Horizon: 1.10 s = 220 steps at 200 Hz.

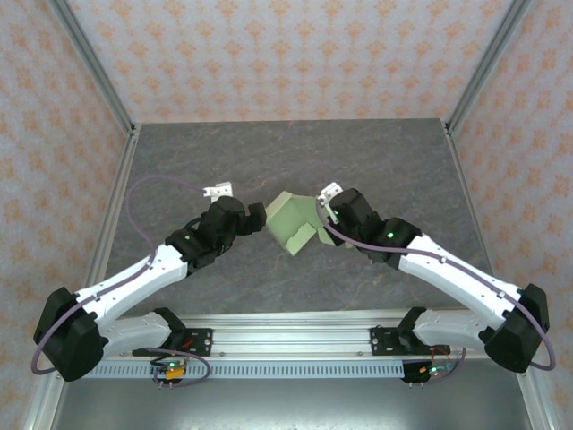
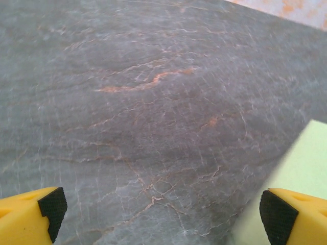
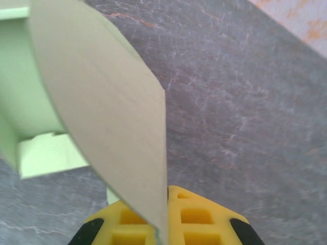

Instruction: Fold the paper box

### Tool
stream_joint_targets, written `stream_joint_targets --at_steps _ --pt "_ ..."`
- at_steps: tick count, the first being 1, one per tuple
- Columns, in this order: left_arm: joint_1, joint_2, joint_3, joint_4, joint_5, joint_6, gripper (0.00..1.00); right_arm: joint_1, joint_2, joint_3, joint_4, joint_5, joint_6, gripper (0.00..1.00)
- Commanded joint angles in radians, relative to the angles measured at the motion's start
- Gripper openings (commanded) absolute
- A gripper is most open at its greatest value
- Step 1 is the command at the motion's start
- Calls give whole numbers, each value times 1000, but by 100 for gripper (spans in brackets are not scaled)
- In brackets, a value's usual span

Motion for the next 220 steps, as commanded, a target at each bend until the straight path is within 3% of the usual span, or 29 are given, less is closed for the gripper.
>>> stream_joint_targets --at_steps 1,44,61,78,95,132,184,220 --pt "10 -2 16 77 85 209 100 -37 -52 -35 11 -46 -239 0" --pt "11 -13 -50 259 448 217 100 -89 -50 -77 8 -67 -449 0" --pt "11 2 -61 279 514 158 100 -107 -54 -71 -2 -97 -484 0" --pt "11 29 -80 305 569 140 100 -114 -81 -76 -33 -214 -540 1" --pt "11 68 -72 304 606 143 100 -115 -107 -95 -38 -286 -590 0" --pt "11 154 -70 367 710 75 100 -115 -112 -91 -51 -276 -612 0" --pt "9 171 -76 379 713 64 100 -116 -142 -97 -42 -271 -610 0" --pt "7 180 -101 432 737 43 81 -118 -144 -90 -34 -280 -598 0"
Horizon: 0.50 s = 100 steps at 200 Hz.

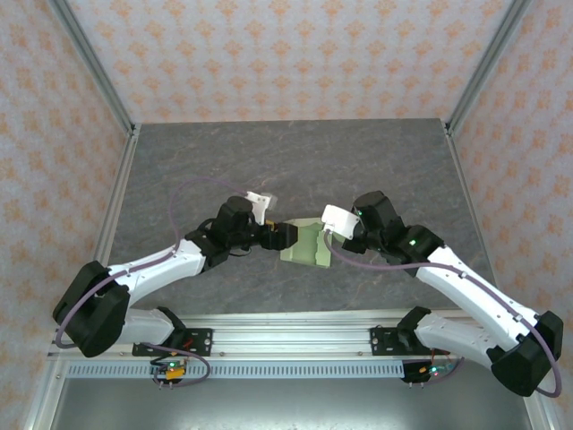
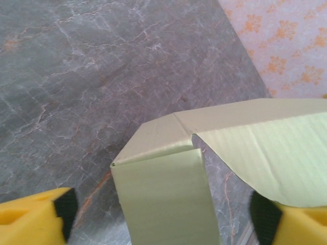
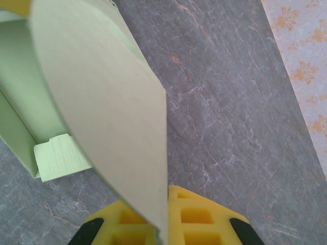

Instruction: Fold the paper box

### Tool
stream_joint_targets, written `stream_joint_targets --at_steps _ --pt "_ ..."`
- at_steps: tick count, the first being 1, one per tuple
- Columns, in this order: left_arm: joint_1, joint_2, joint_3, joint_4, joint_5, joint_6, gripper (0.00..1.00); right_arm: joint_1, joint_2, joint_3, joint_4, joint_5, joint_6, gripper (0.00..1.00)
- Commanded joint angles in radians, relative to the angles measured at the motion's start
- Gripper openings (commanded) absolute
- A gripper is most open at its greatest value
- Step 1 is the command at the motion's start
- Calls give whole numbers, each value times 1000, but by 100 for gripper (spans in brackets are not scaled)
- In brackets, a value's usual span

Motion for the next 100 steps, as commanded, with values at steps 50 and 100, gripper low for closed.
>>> stream_joint_targets --at_steps 50,100 --pt "0 6 -34 63 49 11 80 -53 -21 12 -8 -7 44 0" --pt "0 34 -41 118 75 -9 74 -89 -20 15 -12 -86 64 0"
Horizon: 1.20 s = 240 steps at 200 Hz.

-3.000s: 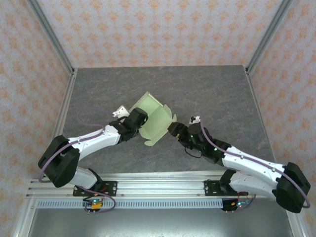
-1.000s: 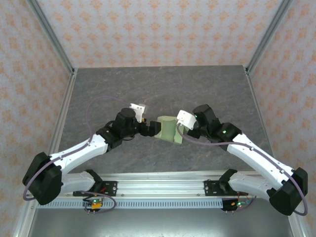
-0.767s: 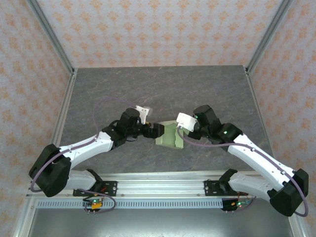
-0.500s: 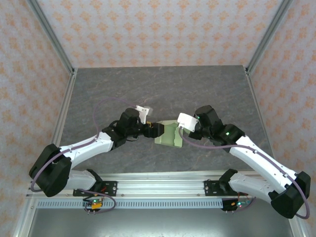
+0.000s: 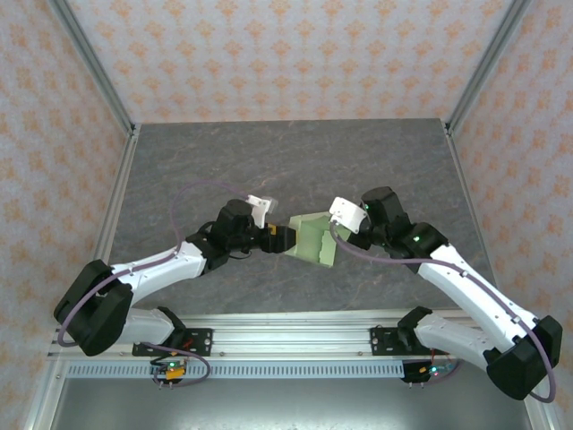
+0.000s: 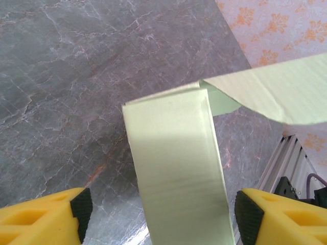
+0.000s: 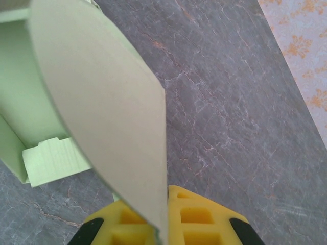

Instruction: Fold the paper box

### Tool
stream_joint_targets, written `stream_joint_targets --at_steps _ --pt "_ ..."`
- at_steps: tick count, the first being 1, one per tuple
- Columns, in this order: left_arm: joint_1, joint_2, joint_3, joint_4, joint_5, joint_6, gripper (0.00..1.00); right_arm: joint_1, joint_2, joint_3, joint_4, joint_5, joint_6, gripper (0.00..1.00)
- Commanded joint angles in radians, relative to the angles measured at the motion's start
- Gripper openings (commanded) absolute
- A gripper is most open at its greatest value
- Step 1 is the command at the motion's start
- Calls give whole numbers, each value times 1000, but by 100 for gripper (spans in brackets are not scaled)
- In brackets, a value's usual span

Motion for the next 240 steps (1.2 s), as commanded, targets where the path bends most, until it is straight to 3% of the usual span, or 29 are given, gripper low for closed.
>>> stream_joint_targets --at_steps 1,44,87,107,120,138,159,178,201,224,240 --pt "1 27 -3 67 36 -4 74 -3 -19 15 -9 -62 23 0" --pt "-8 64 23 99 62 -22 81 -3 2 17 20 -100 53 0" --pt "-8 94 32 114 78 -21 49 -3 -2 0 29 -108 61 0" --pt "-8 127 51 123 108 -50 39 -3 -4 -6 36 -112 86 0" --pt "-8 142 66 121 120 -59 35 -3 -8 -17 77 -114 134 11" --pt "-7 150 69 131 108 -70 34 -3 -27 -36 132 -164 207 38" --pt "-6 151 91 89 69 -68 34 -3 -92 -96 243 -163 327 49" --pt "0 139 108 53 35 -80 35 -3 -175 -163 358 -84 471 64" --pt "10 119 121 48 -11 -127 36 -3 -280 -207 376 23 639 71" --pt "19 95 153 13 -36 -164 37 -3 -379 -226 296 227 928 79" --pt "30 81 173 -40 -74 -180 37 -3 -454 -236 225 216 986 79"
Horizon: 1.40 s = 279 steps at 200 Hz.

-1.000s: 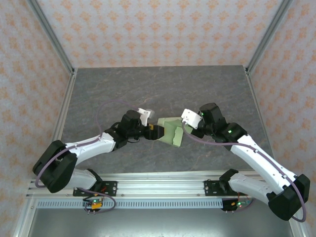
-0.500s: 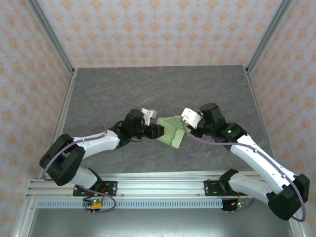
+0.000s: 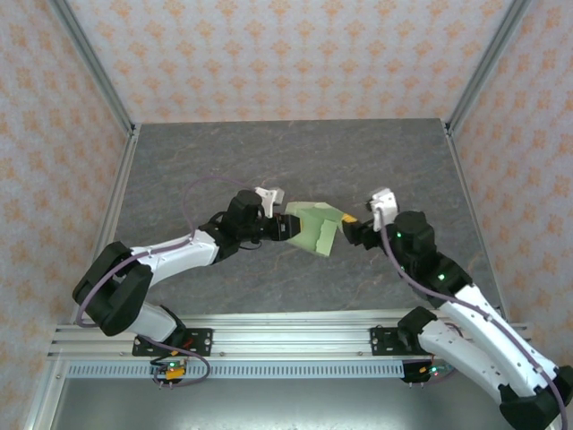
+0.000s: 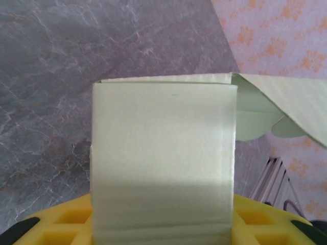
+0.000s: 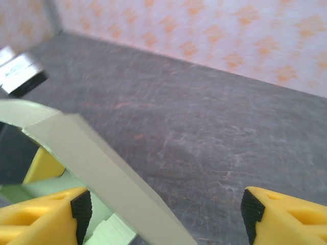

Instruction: Fold the paper box

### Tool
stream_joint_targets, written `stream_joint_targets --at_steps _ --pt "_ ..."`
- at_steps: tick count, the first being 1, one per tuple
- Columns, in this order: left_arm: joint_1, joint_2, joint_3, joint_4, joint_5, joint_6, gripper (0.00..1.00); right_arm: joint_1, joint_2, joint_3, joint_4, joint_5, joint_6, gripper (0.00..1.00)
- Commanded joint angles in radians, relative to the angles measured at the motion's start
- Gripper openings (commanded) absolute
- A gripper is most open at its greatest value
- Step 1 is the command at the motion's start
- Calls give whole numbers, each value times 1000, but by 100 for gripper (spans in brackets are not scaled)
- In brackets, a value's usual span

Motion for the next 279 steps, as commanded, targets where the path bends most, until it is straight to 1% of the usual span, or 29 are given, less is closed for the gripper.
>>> stream_joint_targets --at_steps 1,16,28,32,41,51,64,81,90,102,123,138,152,166,206,219,247,256,279 --pt "21 -59 54 -74 -73 -51 37 0 -92 -17 -70 122 255 79" --pt "31 -63 70 -111 -104 -64 37 0 -151 -18 -130 131 344 77" --pt "39 -68 75 -123 -118 -83 38 -1 -173 -21 -168 100 400 76" --pt "43 -68 74 -125 -118 -94 37 0 -172 -19 -187 82 421 76" --pt "52 -73 70 -123 -122 -126 38 -1 -154 -15 -220 47 482 72" --pt "58 -80 60 -119 -127 -168 38 0 -120 -26 -215 5 552 68" --pt "63 -86 56 -129 -137 -222 38 0 -68 -68 -131 -120 605 61" --pt "68 -84 67 -160 -139 -274 38 0 -3 -140 25 -225 680 58" --pt "67 -86 69 -161 -132 -287 38 2 41 -163 86 -241 708 57" --pt "67 -88 68 -155 -116 -299 38 2 119 -163 125 -244 733 55" --pt "68 -96 70 -161 -97 -299 38 2 285 -135 210 -302 721 48" --pt "68 -111 71 -174 -81 -287 39 2 391 -115 301 -331 712 47" --pt "68 -126 60 -175 -77 -270 39 2 482 -67 329 -333 686 47" --pt "68 -141 51 -177 -78 -242 39 2 549 -3 301 -307 664 45" --pt "65 -168 28 -182 -90 -175 39 1 652 109 216 -188 670 41" --pt "65 -167 24 -174 -79 -164 38 2 670 128 207 -192 667 40" --pt "60 -164 20 -142 -52 -148 38 1 723 159 211 -251 685 40" --pt "59 -167 16 -129 -54 -141 38 3 738 162 208 -261 691 39" --pt "56 -181 9 -119 -53 -114 38 8 755 151 208 -233 710 39"
